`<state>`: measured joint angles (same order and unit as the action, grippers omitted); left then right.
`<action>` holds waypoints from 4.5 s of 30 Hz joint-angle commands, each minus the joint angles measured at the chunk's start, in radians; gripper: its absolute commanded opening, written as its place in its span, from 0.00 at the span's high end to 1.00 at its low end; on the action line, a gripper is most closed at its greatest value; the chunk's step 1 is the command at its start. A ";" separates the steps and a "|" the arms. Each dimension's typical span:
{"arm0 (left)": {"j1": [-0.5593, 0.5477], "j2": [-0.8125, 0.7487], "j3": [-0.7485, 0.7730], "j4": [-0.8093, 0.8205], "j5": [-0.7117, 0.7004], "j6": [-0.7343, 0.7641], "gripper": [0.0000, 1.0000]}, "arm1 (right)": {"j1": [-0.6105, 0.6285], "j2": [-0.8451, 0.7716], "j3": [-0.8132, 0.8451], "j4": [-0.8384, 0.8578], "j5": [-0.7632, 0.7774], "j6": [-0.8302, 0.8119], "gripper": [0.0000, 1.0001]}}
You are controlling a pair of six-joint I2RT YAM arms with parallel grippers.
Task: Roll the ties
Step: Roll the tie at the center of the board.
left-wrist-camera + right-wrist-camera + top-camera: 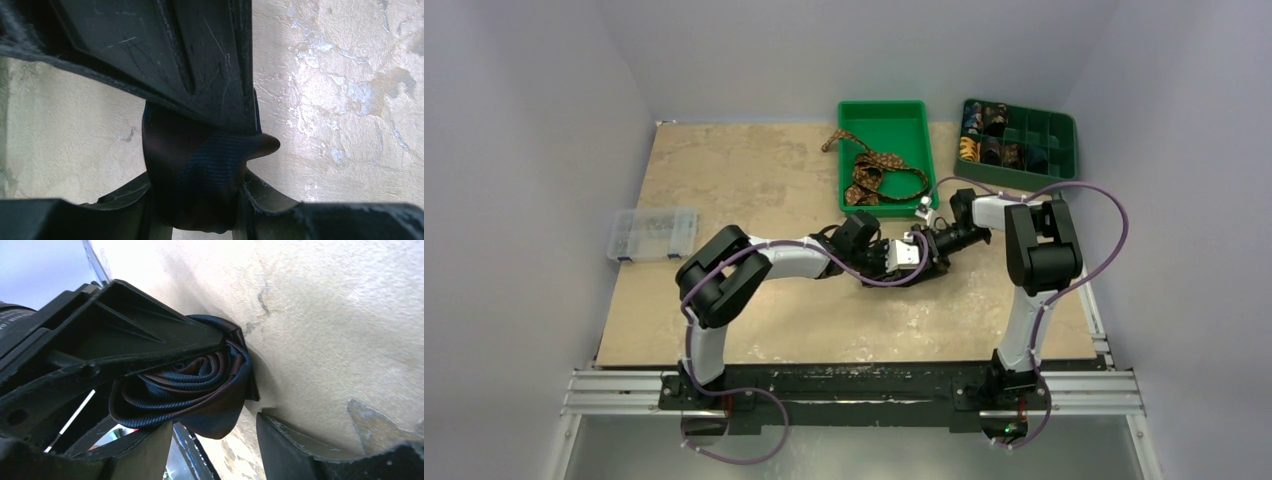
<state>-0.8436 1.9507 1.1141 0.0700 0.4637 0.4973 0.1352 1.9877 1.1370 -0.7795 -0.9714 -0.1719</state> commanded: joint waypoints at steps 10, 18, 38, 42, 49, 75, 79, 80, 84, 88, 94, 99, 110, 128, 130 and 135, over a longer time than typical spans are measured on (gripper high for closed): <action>0.009 0.036 -0.054 0.046 0.128 -0.048 0.87 | 0.024 -0.022 -0.024 0.166 -0.155 0.080 0.34; 0.021 0.051 -0.074 0.127 0.199 -0.115 0.86 | 0.037 -0.009 -0.038 0.220 -0.224 0.118 0.51; 0.073 -0.052 -0.172 0.224 0.135 -0.131 0.20 | 0.014 -0.013 -0.077 0.171 -0.087 0.080 1.00; 0.078 -0.084 -0.227 0.326 0.125 -0.117 0.09 | 0.012 0.013 -0.069 0.151 -0.080 0.068 1.00; 0.077 -0.077 -0.258 0.472 0.141 -0.112 0.00 | 0.012 0.046 -0.059 0.114 -0.074 0.038 1.00; 0.030 -0.024 -0.093 0.073 0.042 -0.110 0.88 | -0.040 -0.147 -0.005 -0.013 -0.079 0.037 0.45; 0.025 -0.009 -0.072 0.058 0.032 -0.116 0.86 | -0.037 -0.182 -0.030 0.041 -0.055 0.130 0.42; 0.025 -0.008 -0.071 0.058 0.030 -0.116 0.85 | -0.032 -0.185 -0.036 0.062 -0.044 0.157 0.41; 0.021 -0.006 -0.069 0.060 0.034 -0.119 0.83 | 0.015 -0.180 -0.041 0.121 0.021 0.241 0.41; 0.017 -0.009 -0.072 0.068 0.037 -0.115 0.82 | 0.048 -0.154 -0.024 0.168 0.069 0.295 0.41; 0.013 -0.002 -0.068 0.079 0.045 -0.121 0.82 | 0.091 -0.108 0.020 0.180 0.130 0.335 0.38; 0.005 0.009 -0.051 0.079 0.048 -0.128 0.82 | 0.128 -0.096 0.015 0.205 0.155 0.364 0.36; -0.026 0.045 -0.015 0.087 0.062 -0.163 0.82 | 0.158 -0.022 0.036 0.266 0.160 0.427 0.41; 0.036 -0.004 -0.176 0.361 0.135 -0.236 0.23 | 0.181 0.004 0.053 0.195 0.247 0.310 1.00; 0.039 -0.013 -0.194 0.385 0.133 -0.212 0.21 | 0.179 0.002 0.053 0.187 0.253 0.299 1.00; 0.064 -0.039 -0.238 0.409 0.145 -0.178 0.21 | 0.176 -0.005 0.056 0.186 0.267 0.293 1.00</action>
<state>-0.8028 1.9430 0.9180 0.4343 0.5739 0.2958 0.3073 1.9514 1.1931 -0.6365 -0.8730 0.1902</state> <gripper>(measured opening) 0.792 0.103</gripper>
